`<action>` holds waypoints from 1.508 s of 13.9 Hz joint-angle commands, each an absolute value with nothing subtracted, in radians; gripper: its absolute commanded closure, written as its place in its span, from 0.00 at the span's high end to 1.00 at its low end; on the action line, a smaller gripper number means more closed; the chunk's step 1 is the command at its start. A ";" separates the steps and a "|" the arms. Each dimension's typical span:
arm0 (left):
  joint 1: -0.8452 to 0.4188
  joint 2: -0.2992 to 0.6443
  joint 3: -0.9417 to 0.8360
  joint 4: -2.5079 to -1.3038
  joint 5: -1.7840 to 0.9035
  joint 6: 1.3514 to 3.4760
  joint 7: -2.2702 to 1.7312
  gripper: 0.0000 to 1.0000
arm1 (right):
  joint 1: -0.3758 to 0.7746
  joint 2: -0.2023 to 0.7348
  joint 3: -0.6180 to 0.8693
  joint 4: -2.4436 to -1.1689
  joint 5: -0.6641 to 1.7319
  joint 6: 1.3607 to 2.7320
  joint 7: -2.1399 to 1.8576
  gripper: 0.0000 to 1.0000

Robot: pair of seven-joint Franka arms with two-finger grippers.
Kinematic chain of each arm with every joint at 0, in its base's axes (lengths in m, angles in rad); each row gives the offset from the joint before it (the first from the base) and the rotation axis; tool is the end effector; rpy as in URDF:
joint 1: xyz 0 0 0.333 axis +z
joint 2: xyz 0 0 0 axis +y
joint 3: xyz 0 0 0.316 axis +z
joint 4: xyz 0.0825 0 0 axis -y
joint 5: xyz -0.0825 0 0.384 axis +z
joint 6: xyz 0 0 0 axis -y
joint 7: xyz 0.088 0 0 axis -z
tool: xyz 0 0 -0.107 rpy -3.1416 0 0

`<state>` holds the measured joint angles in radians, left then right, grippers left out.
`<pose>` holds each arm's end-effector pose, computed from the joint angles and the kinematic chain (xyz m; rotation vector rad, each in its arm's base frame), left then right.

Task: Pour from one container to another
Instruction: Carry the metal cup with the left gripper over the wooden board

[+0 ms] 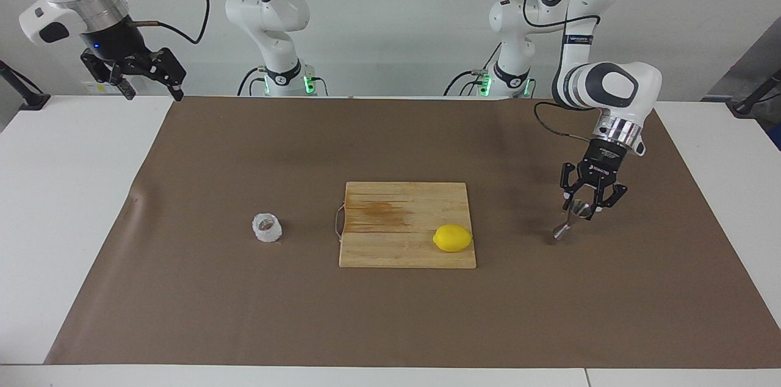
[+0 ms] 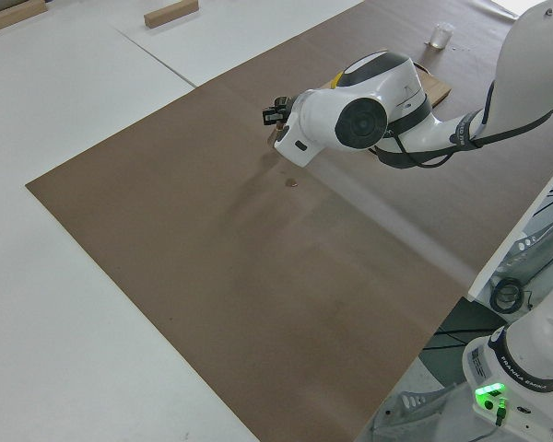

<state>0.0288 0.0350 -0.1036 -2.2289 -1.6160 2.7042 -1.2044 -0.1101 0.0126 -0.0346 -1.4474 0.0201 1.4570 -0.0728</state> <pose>0.5449 -0.0062 0.3771 0.6504 2.0915 -0.3573 0.5413 -0.0764 0.6652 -3.1200 0.1087 0.0013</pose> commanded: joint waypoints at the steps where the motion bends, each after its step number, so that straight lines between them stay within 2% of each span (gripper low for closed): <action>1: -0.014 0.020 -0.150 -2.181 -1.632 2.714 -1.235 0.00 | -0.114 0.003 -0.028 -1.454 0.014 1.448 -0.057 1.00; 6: -0.210 0.041 -0.173 -2.103 -1.632 2.894 -1.339 0.00 | -0.114 0.003 -0.029 -1.454 0.014 1.448 -0.057 1.00; 10: -0.369 0.100 -0.175 -2.025 -1.628 3.072 -1.460 0.00 | -0.114 0.003 -0.028 -1.454 0.014 1.448 -0.057 1.00; 16: -0.393 0.162 -0.303 -1.962 -1.628 3.171 -1.540 0.00 | -0.114 0.003 -0.028 -1.454 0.014 1.448 -0.057 1.00; 19: -0.394 0.262 -0.371 -1.910 -1.603 3.212 -1.540 0.00 | -0.114 0.003 -0.029 -1.454 0.014 1.448 -0.057 1.00; 21: -0.397 0.293 -0.387 -1.902 -1.591 3.217 -1.539 0.00 | -0.114 0.003 -0.028 -1.454 0.014 1.448 -0.057 1.00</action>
